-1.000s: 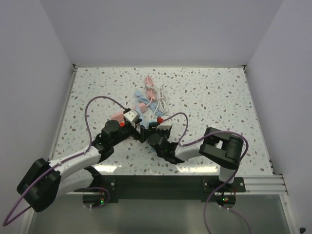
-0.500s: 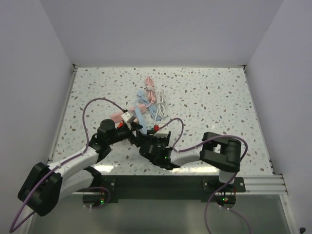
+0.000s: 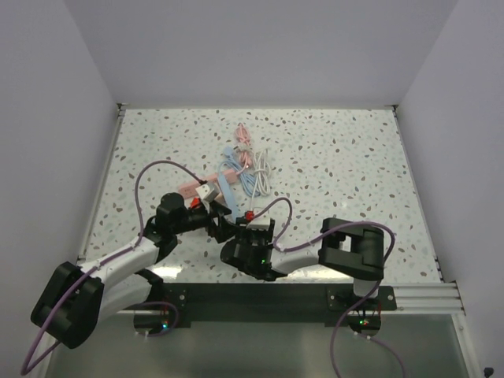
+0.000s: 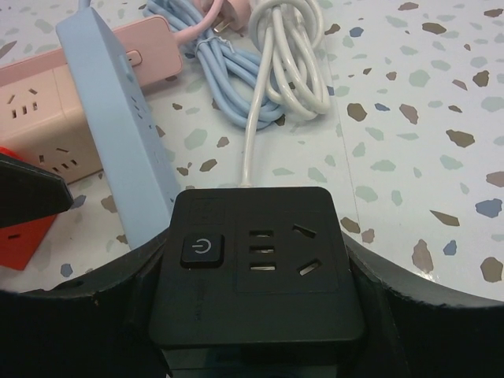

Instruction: Insert the plug

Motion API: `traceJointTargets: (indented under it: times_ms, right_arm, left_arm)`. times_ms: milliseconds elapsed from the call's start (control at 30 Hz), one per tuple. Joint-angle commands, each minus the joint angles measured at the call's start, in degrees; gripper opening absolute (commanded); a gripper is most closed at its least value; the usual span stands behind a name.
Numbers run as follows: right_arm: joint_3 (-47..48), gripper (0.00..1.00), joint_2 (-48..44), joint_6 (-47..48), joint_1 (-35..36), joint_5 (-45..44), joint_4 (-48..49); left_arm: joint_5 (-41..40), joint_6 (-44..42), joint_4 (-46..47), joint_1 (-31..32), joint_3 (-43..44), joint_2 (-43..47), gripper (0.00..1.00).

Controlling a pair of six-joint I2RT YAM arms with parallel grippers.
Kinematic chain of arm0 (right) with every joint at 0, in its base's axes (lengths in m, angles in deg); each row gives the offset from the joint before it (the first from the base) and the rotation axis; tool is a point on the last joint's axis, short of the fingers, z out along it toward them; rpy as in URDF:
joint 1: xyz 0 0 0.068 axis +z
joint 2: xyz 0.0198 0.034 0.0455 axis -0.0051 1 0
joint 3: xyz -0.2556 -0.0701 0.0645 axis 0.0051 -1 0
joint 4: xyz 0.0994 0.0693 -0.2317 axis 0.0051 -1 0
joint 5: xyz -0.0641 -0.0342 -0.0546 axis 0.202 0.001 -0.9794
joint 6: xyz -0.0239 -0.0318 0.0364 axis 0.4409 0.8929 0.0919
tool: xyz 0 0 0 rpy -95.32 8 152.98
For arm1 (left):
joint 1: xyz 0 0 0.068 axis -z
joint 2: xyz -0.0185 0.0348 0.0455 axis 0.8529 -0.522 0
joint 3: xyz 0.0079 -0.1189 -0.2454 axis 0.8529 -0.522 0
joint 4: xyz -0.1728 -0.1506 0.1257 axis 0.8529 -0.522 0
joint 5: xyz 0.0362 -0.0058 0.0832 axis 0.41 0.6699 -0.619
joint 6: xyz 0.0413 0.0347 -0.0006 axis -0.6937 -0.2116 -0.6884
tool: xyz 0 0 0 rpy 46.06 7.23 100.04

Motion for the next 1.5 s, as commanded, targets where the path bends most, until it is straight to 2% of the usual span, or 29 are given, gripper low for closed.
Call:
traceJointTargets:
  times_ms: [0,267,367,400,533,667,867,1033,1133,1267,1400,1467]
  right_arm:
    - [-8.22,0.00,8.17,-5.75,11.68,26.15,-23.55]
    - [-7.26,0.00,-3.94,-12.00,11.07,16.67,-33.29]
    - [-6.73,0.00,-8.25,-8.06,8.18,13.85,-32.44]
    - [-6.81,0.00,-9.23,-4.21,7.12,13.50,-31.30]
    - [-8.13,0.00,-12.04,4.68,0.27,14.02,-22.70]
    - [-8.66,0.00,-14.85,11.10,-4.40,13.75,-19.34]
    - [-11.21,0.00,-18.73,20.76,-13.27,16.65,-8.90]
    - [-9.63,0.00,-20.05,29.56,-21.78,21.57,-0.37]
    - [-6.83,0.00,-20.74,34.13,-26.10,25.79,1.05]
    - [-4.44,0.00,-24.17,38.53,-28.05,28.17,1.67]
    - [-4.44,0.00,-27.51,39.59,-29.98,31.85,3.25]
    - [-4.88,0.00,-27.43,39.94,-30.86,33.18,4.57]
  left_arm:
    - [-19.18,3.87,8.50,-4.94,1.86,-0.35,0.90]
    - [-20.49,3.52,8.33,-4.94,1.86,1.32,0.90]
    - [-21.20,3.43,8.15,-4.86,2.03,1.41,0.90]
    - [-21.55,3.43,8.06,-4.86,2.21,1.50,0.90]
    - [-22.87,3.26,7.89,-4.94,2.38,1.67,0.90]
    - [-24.19,3.08,7.89,-4.94,2.30,1.94,0.90]
    - [-24.89,2.38,9.20,-5.03,2.30,1.50,0.90]
    - [-21.56,1.06,12.63,-4.94,1.51,0.53,0.90]
    - [-19.63,0.01,14.38,-4.86,1.07,0.36,0.89]
    - [-18.48,-1.13,15.62,-4.16,1.07,-0.17,0.88]
    - [-20.93,-4.81,15.36,0.14,2.21,-1.23,0.88]
    - [-24.70,-6.67,14.04,4.18,3.52,-2.45,0.88]
